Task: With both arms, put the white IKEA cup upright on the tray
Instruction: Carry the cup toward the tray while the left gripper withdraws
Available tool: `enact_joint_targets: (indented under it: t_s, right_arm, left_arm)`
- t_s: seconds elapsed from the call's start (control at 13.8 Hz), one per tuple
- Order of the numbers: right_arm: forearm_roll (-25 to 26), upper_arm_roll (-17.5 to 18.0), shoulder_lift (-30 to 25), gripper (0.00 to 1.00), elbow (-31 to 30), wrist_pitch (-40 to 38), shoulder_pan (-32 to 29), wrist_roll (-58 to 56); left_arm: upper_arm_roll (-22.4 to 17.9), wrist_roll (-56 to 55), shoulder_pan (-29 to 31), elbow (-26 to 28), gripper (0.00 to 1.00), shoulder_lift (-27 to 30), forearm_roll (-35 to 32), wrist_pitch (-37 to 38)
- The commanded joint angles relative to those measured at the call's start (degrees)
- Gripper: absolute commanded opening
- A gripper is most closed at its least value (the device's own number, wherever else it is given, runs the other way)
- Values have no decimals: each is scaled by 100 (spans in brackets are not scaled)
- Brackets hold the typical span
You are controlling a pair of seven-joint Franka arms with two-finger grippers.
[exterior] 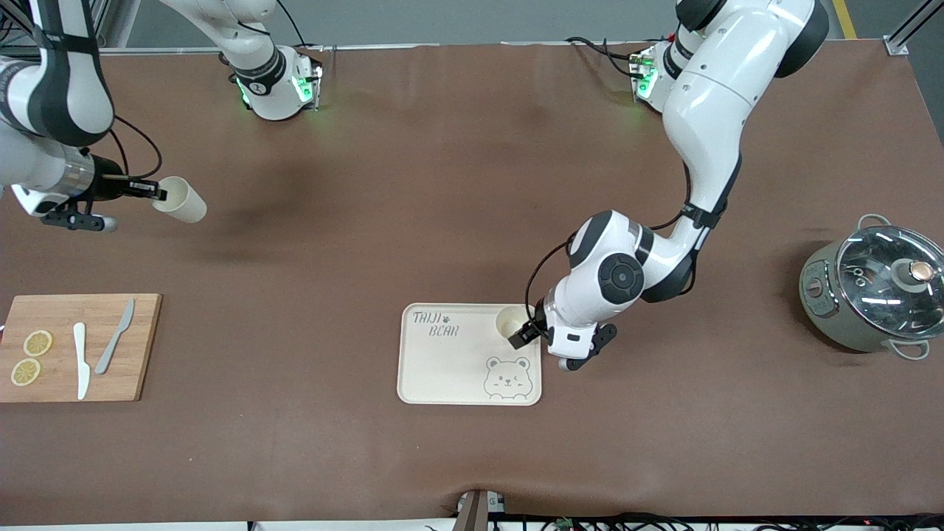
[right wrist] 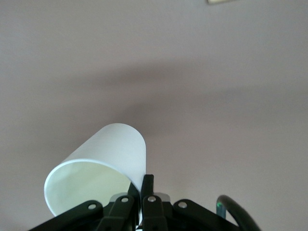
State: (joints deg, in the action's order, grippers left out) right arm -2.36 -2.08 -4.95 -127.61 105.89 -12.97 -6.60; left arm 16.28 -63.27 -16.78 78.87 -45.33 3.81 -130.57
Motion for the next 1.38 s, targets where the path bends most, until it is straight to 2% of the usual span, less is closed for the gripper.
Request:
enact_joint_targets:
  t_s: [0.0, 0.22, 0.36, 0.73, 0.94, 1.02, 1.31]
  right_arm:
    - [-80, -20, 362, 0, 727, -454, 574, 893]
    - [-141, -20, 932, 0, 1298, -446, 945, 1336]
    - [-509, -20, 1354, 0, 1781, -473, 1121, 1599]
    - [-625, -11, 2479, 0, 3099, -447, 2191, 3170]
    - [-1388, -20, 3287, 0, 3907, -350, 2720, 4392]
    - [-1433, -20, 3490, 0, 4102, -341, 2904, 4622]
    - [-1705, -11, 4071, 0, 4630, 615, 3493, 5396]
  left_arm:
    - [-46, -1, 156, 85, 100, 681, -100, 627]
    - [7, 506, 622, 85, 100, 1279, -65, 1436]
    - [-2, 1042, 920, 93, 100, 1622, -65, 1902]
    - [7, 2431, 1948, 93, 100, 2316, -56, 2808]
    - [-46, 3238, 2423, 85, 100, 2633, -109, 3432]
    - [-46, 3729, 2642, 85, 100, 2721, -109, 3555]
    - [-20, 4349, 3294, 85, 100, 2819, -441, 4021]
